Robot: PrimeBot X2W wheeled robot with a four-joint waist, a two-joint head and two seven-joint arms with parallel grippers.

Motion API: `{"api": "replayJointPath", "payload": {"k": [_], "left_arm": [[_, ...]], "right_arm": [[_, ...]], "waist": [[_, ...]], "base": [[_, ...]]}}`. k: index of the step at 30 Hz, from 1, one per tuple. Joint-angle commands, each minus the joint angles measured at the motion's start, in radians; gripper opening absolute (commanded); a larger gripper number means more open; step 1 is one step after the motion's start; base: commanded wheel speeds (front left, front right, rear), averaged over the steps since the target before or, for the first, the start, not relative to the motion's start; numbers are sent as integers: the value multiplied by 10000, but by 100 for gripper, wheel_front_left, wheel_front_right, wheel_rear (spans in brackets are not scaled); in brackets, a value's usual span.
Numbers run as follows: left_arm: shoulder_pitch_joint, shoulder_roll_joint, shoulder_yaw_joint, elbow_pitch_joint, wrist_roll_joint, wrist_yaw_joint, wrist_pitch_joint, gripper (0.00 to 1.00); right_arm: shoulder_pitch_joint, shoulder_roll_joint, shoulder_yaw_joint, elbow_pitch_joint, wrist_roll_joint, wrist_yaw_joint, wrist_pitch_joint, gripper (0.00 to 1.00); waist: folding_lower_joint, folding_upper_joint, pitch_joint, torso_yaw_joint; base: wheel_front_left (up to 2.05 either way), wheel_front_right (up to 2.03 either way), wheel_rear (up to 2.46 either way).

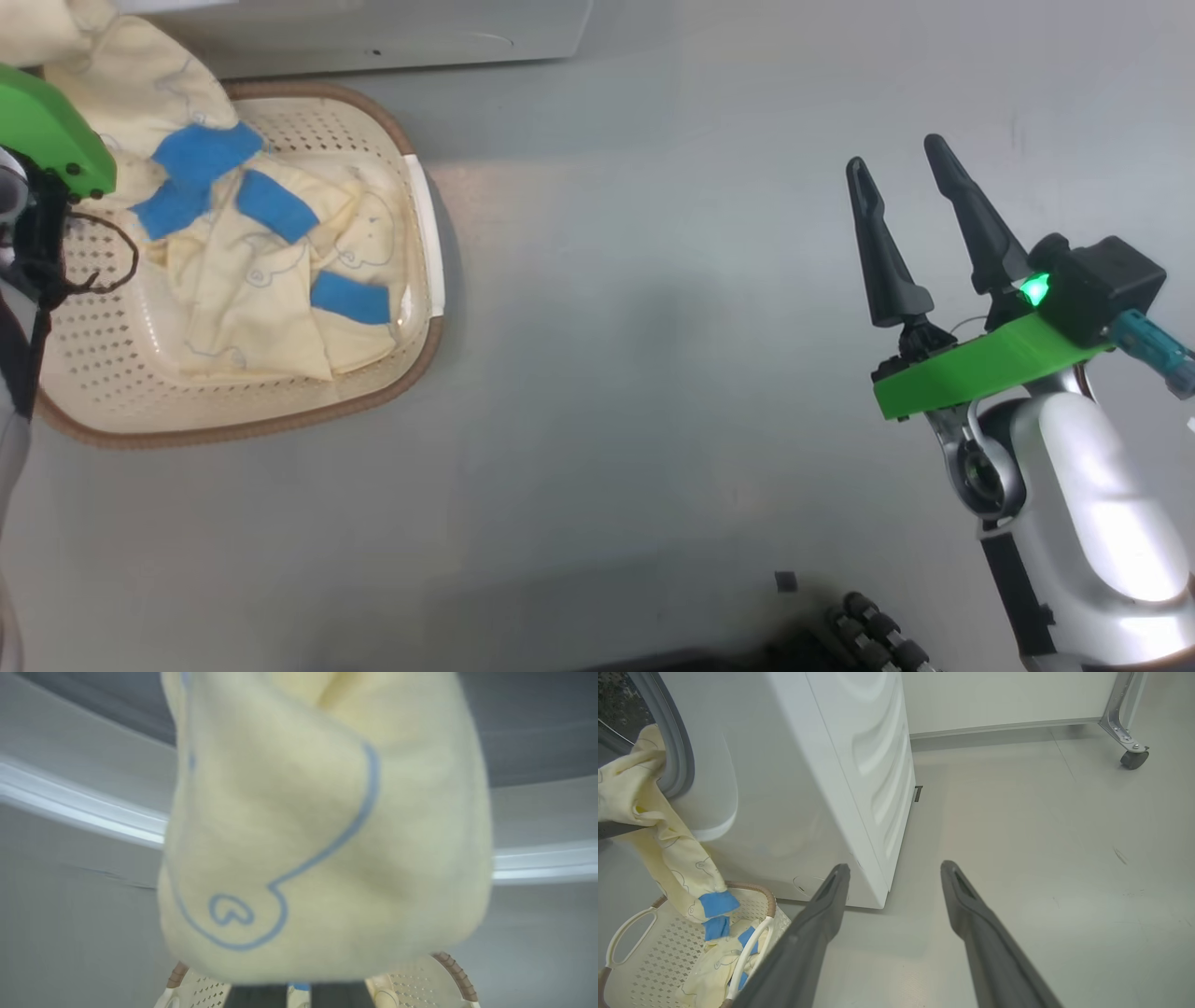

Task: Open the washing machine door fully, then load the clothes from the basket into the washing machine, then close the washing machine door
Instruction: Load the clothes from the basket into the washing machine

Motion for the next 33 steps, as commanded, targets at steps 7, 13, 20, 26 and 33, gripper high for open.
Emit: {"api": "replayJointPath", "payload": {"k": [7, 13, 20, 26, 33], "left_arm": [[-244, 1210, 122, -1516, 163, 369, 614, 0], [-527, 1964, 197, -2984, 197, 831, 1577, 0], [-1068, 2703, 449, -4196, 35, 1281, 2775, 0], [-1627, 3267, 581, -4595, 74, 1549, 3446, 0], [-2361, 3790, 683, -4649, 418, 1712, 3266, 0]], "right_arm": [[392, -30, 130, -321, -17, 102, 59, 100], [353, 38, 287, -261, 87, 102, 2, 100], [222, 125, 537, -84, 270, 102, -113, 100], [97, 184, 687, 80, 409, 102, -187, 100], [-23, 239, 817, 215, 552, 102, -231, 100]], "waist": [[0, -1, -326, 164], [0, -1, -333, -58], [0, -1, -183, -519], [0, -1, -1, -974], [0, -1, 342, -1487]], "base": [[0, 0, 0], [0, 0, 0], [0, 0, 0], [0, 0, 0], [0, 0, 0]]}}
